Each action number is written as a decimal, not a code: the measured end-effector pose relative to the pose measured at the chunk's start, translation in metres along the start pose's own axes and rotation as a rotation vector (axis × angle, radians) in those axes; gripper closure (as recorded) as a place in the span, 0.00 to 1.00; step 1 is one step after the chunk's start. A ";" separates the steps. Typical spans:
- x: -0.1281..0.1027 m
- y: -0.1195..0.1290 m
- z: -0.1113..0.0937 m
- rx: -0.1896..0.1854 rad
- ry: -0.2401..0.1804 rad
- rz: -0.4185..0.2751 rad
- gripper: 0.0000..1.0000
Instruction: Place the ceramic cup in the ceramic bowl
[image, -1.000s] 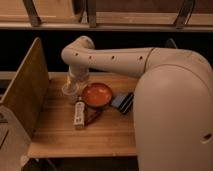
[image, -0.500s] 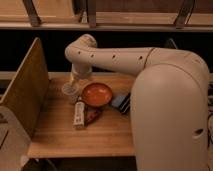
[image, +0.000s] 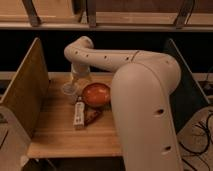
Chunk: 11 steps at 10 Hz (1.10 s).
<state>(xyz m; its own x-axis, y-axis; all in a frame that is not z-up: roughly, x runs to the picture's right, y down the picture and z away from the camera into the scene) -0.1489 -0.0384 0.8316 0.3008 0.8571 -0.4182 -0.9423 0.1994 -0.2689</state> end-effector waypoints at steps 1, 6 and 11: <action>0.000 0.009 0.008 -0.014 0.017 -0.012 0.35; 0.024 0.023 0.049 -0.075 0.145 0.017 0.35; 0.025 0.016 0.071 -0.056 0.198 0.033 0.35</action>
<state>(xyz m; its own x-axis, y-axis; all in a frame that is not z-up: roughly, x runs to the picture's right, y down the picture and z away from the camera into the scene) -0.1667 0.0196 0.8786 0.2984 0.7516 -0.5883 -0.9441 0.1419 -0.2976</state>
